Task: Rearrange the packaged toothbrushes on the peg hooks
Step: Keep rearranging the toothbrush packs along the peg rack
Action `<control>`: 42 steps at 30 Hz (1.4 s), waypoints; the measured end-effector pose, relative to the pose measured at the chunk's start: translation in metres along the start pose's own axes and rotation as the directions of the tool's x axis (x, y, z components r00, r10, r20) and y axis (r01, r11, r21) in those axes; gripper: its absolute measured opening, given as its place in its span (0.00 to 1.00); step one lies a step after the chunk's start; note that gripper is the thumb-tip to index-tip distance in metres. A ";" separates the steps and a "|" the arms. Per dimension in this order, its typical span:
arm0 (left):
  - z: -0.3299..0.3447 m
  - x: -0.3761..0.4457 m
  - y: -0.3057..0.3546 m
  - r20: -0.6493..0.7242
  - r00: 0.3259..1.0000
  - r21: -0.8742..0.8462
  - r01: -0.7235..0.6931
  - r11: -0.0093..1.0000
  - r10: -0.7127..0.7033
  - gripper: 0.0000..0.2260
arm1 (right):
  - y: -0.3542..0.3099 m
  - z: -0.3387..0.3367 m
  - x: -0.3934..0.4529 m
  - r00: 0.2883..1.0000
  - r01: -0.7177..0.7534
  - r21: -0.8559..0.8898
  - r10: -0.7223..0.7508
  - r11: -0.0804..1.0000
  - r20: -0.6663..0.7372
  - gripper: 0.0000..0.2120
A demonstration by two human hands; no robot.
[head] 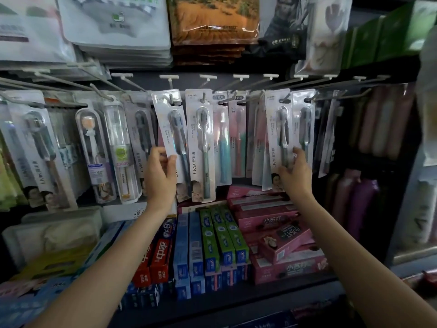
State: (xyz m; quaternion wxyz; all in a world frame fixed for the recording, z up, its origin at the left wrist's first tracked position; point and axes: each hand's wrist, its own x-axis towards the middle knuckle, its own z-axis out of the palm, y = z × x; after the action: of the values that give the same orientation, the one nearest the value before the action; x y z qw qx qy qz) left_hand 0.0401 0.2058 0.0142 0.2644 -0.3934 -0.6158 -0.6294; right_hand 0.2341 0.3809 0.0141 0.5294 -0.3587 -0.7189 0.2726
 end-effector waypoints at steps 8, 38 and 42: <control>-0.005 -0.003 0.012 0.016 1.000 -0.055 0.020 0.998 -0.019 0.03 | -0.008 -0.002 -0.003 0.993 -0.057 0.032 0.054 0.998 0.106 0.26; -0.062 0.027 0.010 0.177 0.984 0.176 -0.037 0.984 0.005 0.09 | -0.059 0.045 -0.017 0.966 0.127 0.185 -0.164 0.974 0.199 0.13; -0.061 0.026 0.010 0.174 0.985 0.158 -0.029 0.987 0.001 0.09 | -0.060 0.047 -0.015 0.964 0.107 0.198 -0.150 0.974 0.219 0.14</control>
State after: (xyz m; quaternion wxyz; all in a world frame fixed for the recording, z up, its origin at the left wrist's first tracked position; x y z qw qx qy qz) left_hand 0.0241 0.1488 0.0455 0.2450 -0.4290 -0.6819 -0.5394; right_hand 0.1785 0.3330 0.0386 0.4890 -0.2262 -0.7695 0.3428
